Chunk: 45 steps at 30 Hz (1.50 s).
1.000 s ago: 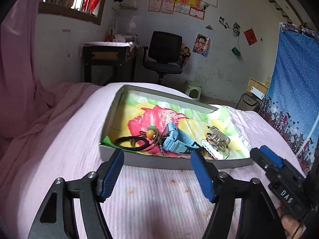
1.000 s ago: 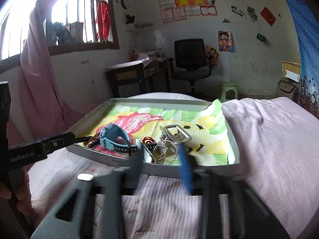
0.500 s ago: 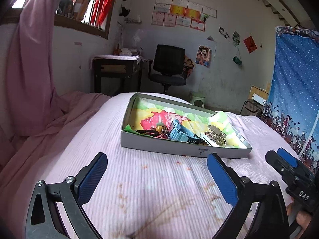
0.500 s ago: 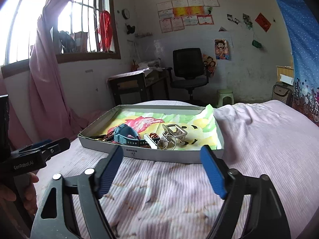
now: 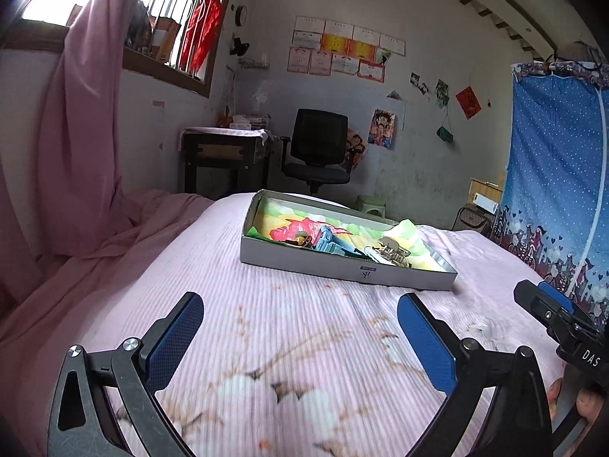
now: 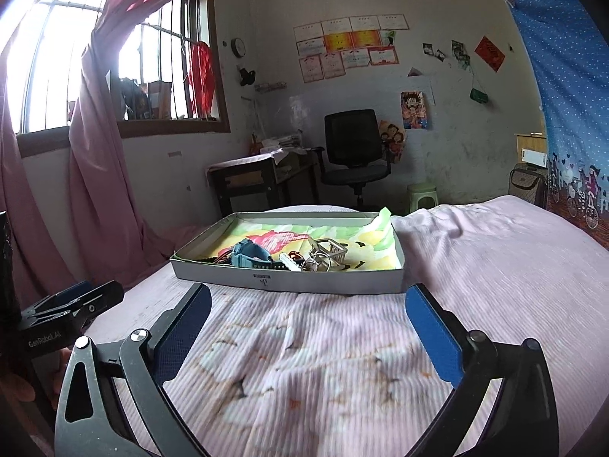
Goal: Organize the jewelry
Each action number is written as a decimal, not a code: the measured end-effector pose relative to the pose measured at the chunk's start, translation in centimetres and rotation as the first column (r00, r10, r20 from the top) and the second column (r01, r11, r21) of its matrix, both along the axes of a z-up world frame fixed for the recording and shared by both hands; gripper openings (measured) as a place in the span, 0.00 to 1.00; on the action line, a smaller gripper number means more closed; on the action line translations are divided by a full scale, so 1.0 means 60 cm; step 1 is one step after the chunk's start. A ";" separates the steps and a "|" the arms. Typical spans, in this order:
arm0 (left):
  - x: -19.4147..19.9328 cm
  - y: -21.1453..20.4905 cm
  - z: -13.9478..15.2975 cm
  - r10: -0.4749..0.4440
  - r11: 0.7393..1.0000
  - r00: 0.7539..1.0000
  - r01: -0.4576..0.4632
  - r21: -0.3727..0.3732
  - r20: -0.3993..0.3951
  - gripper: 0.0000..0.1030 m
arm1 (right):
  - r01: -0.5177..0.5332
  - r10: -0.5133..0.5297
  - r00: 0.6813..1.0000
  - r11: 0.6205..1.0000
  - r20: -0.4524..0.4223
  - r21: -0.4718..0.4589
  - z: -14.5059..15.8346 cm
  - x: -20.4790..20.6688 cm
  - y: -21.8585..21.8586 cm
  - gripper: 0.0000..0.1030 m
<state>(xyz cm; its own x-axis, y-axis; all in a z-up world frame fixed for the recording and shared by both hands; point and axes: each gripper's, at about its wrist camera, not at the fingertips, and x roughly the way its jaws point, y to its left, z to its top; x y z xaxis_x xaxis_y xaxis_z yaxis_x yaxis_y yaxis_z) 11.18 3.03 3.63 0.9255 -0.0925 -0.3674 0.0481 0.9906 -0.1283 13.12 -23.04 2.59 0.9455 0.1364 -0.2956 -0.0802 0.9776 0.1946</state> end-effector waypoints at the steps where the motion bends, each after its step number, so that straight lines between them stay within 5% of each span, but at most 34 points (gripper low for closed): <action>1: -0.009 0.000 0.000 0.002 1.000 1.000 -0.002 0.003 0.005 0.99 | 0.000 0.000 1.000 1.000 0.001 -0.004 -0.001 -0.008 0.000 0.98; 10: -0.072 0.004 -0.013 0.016 1.000 0.999 -0.015 -0.016 0.028 0.99 | 0.004 -0.004 1.000 0.999 0.008 -0.045 -0.006 -0.066 0.002 0.99; 20: -0.111 -0.016 -0.025 0.039 0.997 0.996 -0.043 0.059 0.077 0.99 | 0.026 -0.026 1.000 0.998 0.004 -0.056 -0.025 -0.108 -0.012 0.99; 45: -0.119 -0.019 -0.038 0.040 0.997 0.994 -0.046 0.056 0.101 0.99 | 0.037 -0.035 0.999 0.995 0.026 -0.097 -0.035 -0.116 0.009 0.99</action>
<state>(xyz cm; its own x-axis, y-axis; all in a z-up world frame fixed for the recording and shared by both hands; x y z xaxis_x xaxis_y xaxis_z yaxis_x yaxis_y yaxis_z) 4.04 1.88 1.33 0.9604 -0.0328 -0.2765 0.0148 0.9976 -0.0669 6.16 -22.50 0.51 0.9565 0.0740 -0.2823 -0.0482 0.9941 0.0971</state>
